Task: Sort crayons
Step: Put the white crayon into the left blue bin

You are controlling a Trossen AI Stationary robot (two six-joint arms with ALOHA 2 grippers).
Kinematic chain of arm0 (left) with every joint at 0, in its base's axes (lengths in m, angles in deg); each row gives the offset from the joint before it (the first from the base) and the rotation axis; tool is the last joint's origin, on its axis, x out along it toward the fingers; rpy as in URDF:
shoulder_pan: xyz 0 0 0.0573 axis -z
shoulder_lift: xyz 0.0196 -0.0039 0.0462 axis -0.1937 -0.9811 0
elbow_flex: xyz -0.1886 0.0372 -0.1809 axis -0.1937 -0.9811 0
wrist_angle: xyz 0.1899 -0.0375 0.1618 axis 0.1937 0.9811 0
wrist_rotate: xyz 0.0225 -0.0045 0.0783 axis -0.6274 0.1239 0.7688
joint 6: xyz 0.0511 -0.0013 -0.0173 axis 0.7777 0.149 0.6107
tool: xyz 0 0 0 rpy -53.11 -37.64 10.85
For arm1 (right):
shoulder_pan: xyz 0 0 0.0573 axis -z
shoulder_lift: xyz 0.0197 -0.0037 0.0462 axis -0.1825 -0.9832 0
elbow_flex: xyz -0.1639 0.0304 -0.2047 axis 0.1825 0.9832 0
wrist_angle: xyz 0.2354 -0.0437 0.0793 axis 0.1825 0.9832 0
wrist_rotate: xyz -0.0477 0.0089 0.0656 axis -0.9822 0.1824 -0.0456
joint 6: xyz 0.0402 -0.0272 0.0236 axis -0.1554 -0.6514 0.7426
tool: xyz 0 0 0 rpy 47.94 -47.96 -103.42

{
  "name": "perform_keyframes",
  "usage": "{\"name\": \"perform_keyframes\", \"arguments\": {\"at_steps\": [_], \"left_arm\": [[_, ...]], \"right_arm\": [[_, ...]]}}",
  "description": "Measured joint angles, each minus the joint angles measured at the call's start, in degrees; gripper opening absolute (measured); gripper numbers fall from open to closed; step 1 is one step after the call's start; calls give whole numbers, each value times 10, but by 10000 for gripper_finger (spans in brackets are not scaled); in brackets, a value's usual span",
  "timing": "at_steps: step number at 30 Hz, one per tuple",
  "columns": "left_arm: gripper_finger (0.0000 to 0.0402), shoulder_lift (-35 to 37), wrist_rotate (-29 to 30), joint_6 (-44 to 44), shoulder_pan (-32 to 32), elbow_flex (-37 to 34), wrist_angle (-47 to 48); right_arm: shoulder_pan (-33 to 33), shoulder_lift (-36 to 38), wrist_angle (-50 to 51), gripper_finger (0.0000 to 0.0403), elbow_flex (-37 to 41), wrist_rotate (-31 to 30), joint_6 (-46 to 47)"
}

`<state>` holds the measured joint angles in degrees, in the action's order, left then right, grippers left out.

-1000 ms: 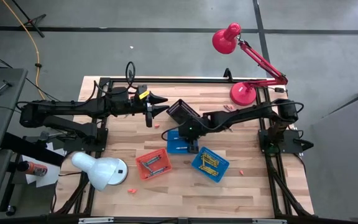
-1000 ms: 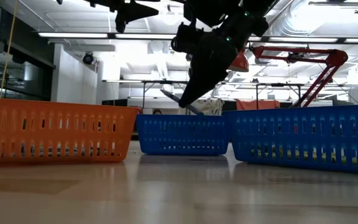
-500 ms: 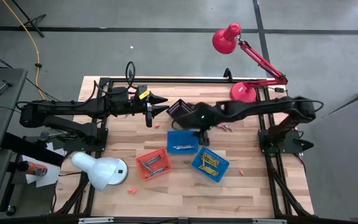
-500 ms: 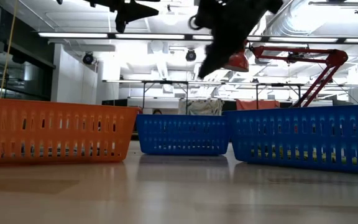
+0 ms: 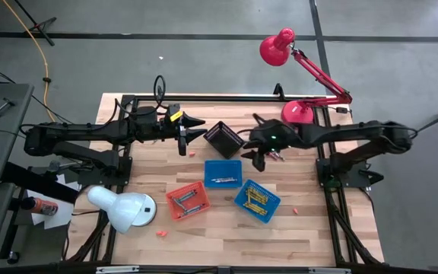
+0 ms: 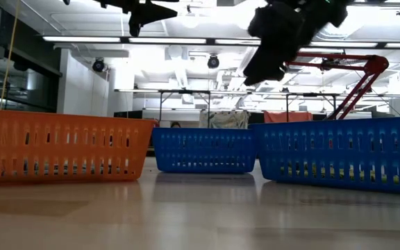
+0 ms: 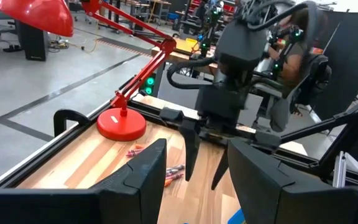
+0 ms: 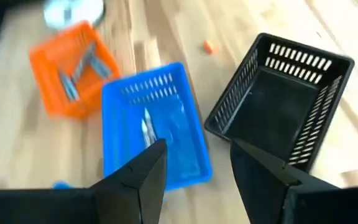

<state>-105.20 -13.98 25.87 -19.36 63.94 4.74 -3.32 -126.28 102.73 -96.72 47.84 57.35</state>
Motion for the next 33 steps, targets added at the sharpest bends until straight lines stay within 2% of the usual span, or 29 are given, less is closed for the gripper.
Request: {"name": "perform_keyframes", "arguments": {"at_steps": [6, 11, 15, 22, 33], "left_arm": [[158, 0, 0, 0, 0, 0, 0], [158, 0, 0, 0, 0, 0, -1], [158, 0, 0, 0, 0, 0, -1], [158, 0, 0, 0, 0, 0, 0], [158, 0, 4, 1, 0, 0, 0]], "right_arm": [[0, 67, -318, 172, 133, -12, 152], [0, 74, -523, 172, 151, -30, 159], [0, 74, -543, 172, 129, -43, 118], [0, 73, -535, 172, 107, -43, 102], [0, 73, -500, 172, 108, -42, 141]]}}
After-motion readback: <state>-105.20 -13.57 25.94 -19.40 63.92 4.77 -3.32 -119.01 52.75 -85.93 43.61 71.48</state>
